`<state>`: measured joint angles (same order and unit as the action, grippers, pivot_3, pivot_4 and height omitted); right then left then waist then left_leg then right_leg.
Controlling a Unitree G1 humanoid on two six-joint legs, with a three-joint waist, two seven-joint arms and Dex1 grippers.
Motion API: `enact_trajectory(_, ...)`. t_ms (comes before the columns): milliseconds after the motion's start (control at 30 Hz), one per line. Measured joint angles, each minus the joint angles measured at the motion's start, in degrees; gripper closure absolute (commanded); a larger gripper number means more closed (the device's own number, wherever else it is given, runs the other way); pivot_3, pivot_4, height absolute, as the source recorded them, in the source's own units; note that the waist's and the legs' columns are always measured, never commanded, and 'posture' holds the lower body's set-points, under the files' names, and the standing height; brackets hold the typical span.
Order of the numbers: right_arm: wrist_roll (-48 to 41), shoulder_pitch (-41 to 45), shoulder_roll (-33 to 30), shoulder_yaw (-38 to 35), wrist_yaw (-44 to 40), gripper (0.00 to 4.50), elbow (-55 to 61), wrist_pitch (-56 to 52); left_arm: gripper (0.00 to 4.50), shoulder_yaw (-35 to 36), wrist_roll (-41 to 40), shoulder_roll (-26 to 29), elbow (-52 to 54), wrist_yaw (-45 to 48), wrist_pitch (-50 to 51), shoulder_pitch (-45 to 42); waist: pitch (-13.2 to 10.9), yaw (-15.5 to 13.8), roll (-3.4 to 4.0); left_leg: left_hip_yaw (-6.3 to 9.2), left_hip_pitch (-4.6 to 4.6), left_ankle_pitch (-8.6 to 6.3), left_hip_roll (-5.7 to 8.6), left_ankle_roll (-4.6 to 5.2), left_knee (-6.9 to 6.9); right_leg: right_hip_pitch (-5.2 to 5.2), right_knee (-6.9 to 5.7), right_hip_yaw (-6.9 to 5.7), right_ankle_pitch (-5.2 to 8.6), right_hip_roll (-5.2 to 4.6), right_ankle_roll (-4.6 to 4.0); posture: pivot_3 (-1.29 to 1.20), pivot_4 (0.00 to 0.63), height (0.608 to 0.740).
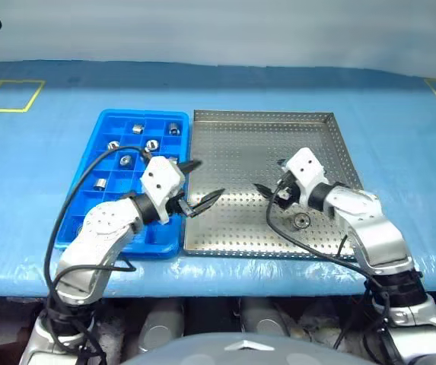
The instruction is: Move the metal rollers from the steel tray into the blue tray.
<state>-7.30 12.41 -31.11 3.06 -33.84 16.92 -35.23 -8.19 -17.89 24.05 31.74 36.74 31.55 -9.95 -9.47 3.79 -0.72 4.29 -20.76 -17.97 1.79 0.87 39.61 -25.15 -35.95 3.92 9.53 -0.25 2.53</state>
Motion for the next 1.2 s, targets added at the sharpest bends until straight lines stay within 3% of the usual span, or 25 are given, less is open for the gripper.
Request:
enact_trajectory(333,0.8,-0.9,7.0,-8.3,13.9,0.00,0.9,-8.2,0.52,-3.7,-0.2,-0.4,-6.0,3.9,-4.5,-3.8,0.0,4.1,0.02,-0.24,0.08,-0.02,-0.10,0.10,0.02,-0.01,-0.01,0.34,-0.07,0.36,0.15,-0.23,0.150,0.740)
enact_trajectory(1200,-2.8,-0.4,8.9,-5.3,13.9,0.00,-1.4,-12.8,0.52,-3.7,1.1,1.3,-6.0,3.2,-5.8,-2.4,0.0,4.7,0.03,-0.78,0.12,-0.09,-0.25,0.22,0.02,-0.19,0.00,0.92,-0.04,0.59,0.50,-0.18,0.150,0.740)
